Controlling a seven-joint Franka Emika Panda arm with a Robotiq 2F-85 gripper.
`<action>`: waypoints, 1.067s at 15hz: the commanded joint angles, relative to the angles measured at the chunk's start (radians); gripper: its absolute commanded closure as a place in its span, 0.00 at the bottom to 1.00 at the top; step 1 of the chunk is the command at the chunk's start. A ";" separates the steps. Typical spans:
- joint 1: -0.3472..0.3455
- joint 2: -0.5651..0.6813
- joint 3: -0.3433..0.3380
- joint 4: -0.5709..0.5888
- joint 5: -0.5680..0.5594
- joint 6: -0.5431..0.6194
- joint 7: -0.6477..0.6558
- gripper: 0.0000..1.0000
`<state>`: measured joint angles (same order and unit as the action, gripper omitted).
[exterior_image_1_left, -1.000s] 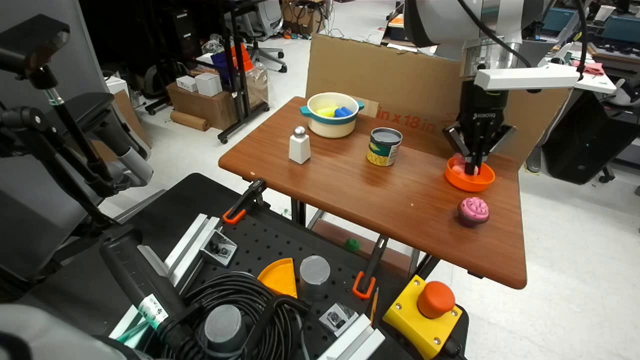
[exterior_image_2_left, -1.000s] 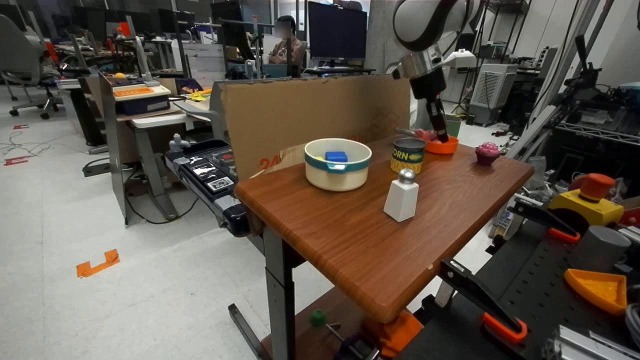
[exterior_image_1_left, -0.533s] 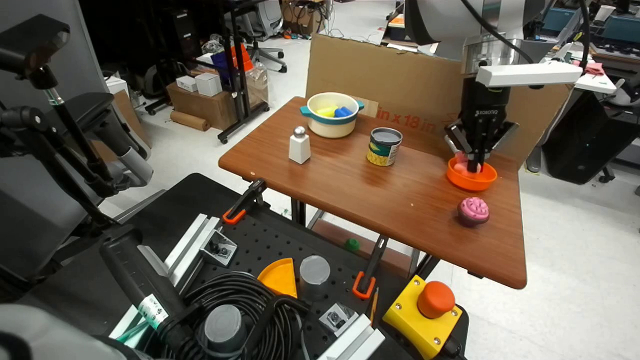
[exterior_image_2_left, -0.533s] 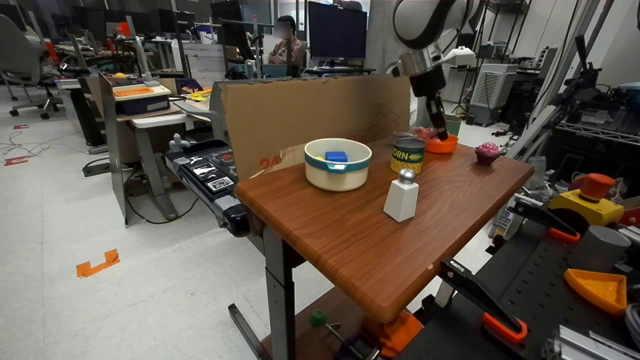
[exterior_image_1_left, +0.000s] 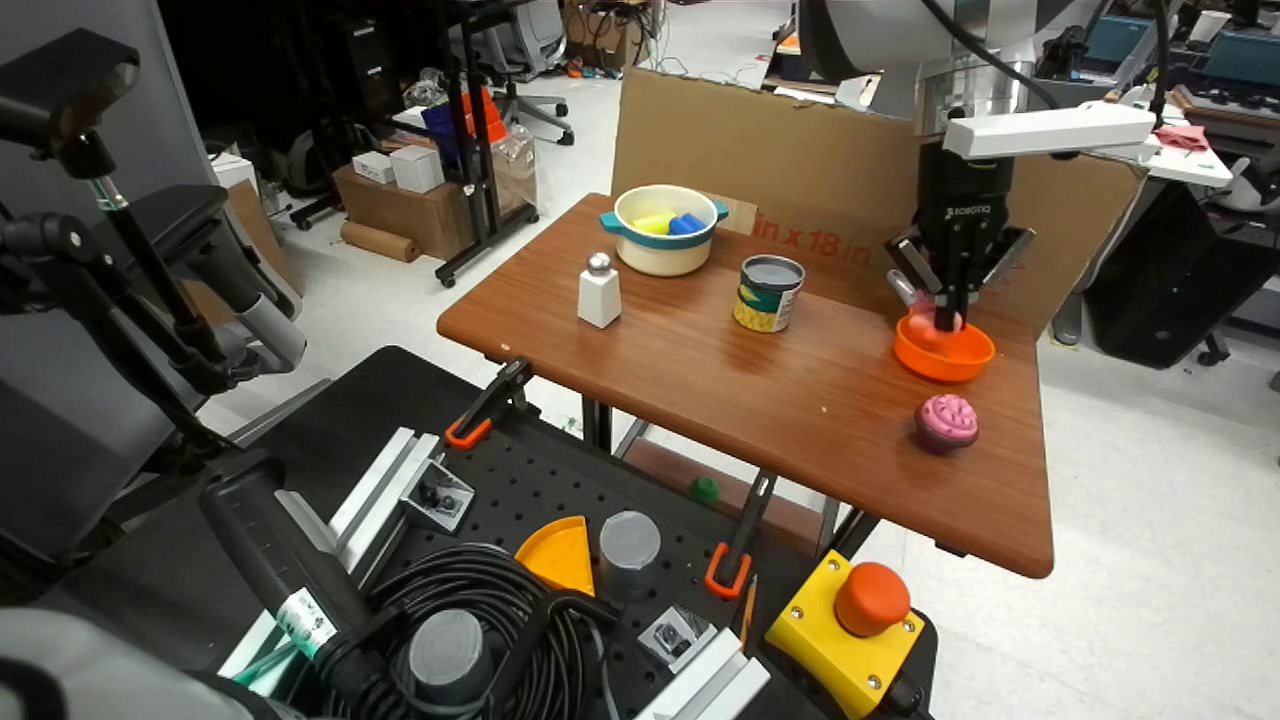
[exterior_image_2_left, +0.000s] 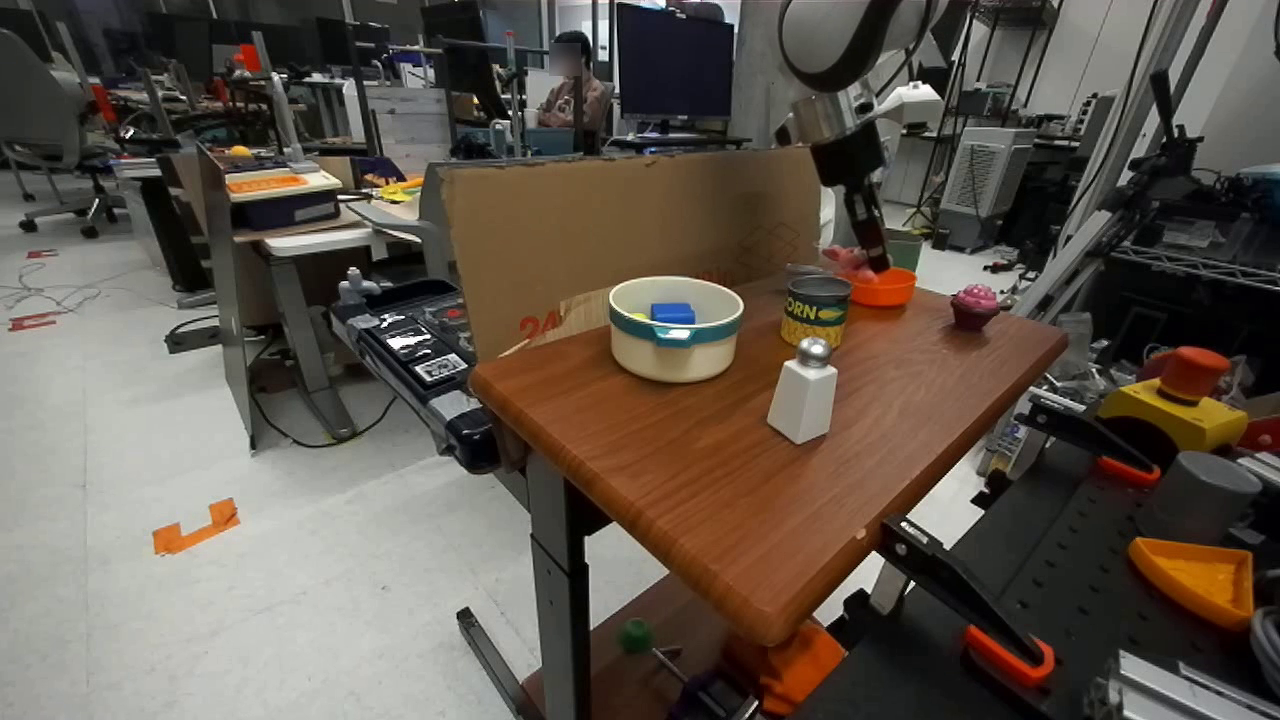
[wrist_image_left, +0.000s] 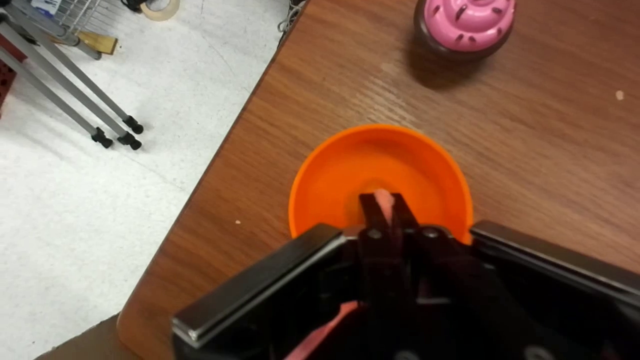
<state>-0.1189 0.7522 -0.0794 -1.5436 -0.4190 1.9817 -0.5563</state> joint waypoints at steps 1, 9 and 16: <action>0.015 -0.019 -0.006 -0.007 -0.032 -0.027 0.013 0.98; 0.017 -0.033 -0.010 -0.020 -0.040 -0.021 0.048 0.98; 0.024 -0.040 -0.014 -0.019 -0.039 -0.035 0.090 0.98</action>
<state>-0.1113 0.7379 -0.0850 -1.5440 -0.4337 1.9757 -0.4909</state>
